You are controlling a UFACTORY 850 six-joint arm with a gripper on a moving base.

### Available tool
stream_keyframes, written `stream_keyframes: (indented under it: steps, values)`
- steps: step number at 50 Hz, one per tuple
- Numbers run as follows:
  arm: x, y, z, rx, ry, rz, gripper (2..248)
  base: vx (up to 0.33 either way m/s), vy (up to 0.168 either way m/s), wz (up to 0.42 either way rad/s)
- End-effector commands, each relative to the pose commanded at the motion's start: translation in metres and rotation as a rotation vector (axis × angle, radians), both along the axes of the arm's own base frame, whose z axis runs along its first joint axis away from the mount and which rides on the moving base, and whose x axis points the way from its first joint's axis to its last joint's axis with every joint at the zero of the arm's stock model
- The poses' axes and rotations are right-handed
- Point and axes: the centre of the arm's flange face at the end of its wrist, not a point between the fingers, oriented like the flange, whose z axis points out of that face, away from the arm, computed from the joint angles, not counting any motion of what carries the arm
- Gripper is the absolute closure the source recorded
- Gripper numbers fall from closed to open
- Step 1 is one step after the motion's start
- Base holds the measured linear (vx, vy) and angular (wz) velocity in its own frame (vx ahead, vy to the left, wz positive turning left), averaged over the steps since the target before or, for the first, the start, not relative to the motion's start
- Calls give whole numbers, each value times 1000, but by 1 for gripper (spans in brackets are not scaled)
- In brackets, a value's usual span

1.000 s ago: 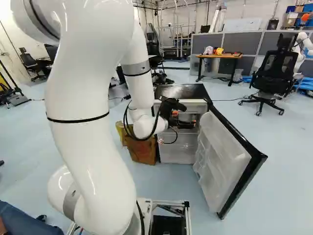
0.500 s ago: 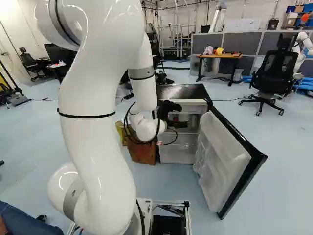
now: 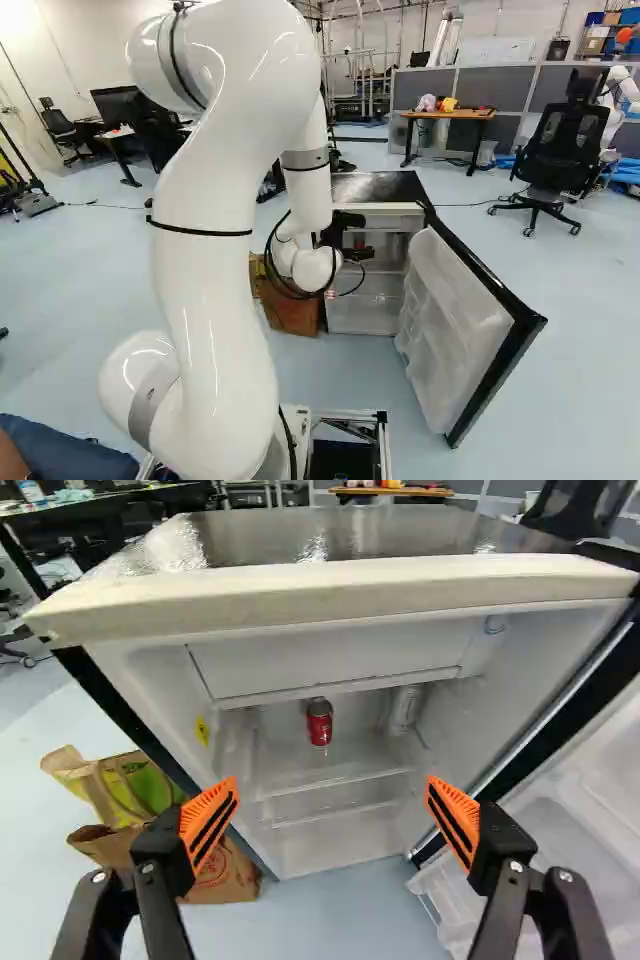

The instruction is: Grab a drink from the fridge

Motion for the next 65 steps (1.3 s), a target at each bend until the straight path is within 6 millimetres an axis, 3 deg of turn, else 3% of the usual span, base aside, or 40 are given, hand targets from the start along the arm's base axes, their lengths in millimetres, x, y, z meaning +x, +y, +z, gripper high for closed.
stream_keyframes:
  steps: [40,65]
  values:
    - [54,-34,-58,6,14,52,3,0,0,0]
    - [88,-44,-97,5,11,114,3,0,0,0]
